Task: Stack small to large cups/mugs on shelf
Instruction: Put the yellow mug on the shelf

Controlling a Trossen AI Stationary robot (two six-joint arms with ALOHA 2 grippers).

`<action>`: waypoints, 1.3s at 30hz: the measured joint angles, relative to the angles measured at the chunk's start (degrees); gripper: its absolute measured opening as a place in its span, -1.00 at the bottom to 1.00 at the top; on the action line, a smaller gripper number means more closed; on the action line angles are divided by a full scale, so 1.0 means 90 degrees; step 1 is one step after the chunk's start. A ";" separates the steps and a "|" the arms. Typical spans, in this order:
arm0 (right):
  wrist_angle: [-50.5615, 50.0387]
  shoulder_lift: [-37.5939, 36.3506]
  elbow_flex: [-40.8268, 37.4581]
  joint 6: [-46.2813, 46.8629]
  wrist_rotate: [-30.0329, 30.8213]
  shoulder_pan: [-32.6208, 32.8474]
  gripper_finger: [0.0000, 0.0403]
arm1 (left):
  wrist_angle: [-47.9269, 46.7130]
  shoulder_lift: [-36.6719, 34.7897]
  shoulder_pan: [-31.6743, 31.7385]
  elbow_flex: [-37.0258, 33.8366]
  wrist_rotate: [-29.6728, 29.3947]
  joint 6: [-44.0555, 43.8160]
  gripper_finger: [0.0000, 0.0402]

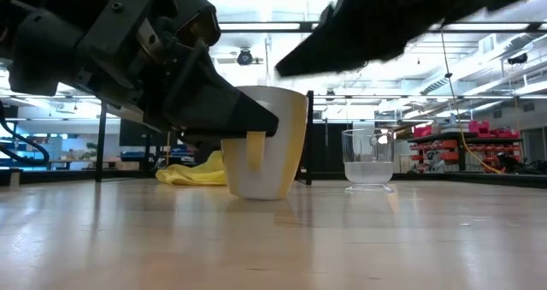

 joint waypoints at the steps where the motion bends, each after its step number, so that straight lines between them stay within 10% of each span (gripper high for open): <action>1: -0.0376 -0.0160 0.0086 0.0059 0.0187 0.0109 -0.79 | 0.0017 0.0000 0.0000 0.0000 -0.0008 0.0011 -0.75; 17: -0.2251 -0.1986 -0.0141 0.1445 0.3304 0.2727 -0.96 | -0.0214 -0.0314 0.0216 0.0625 -0.0006 0.0986 -0.77; 27: -0.2340 -0.1984 -0.0565 0.2093 0.3382 0.2760 -0.95 | -0.4396 -0.1787 0.0316 0.2007 -0.0779 0.1344 -0.77; 39: -0.2330 -0.1981 -0.0568 0.2142 0.3382 0.2757 -0.95 | -0.6418 -0.3959 0.1409 0.2407 -0.0432 0.1390 -0.77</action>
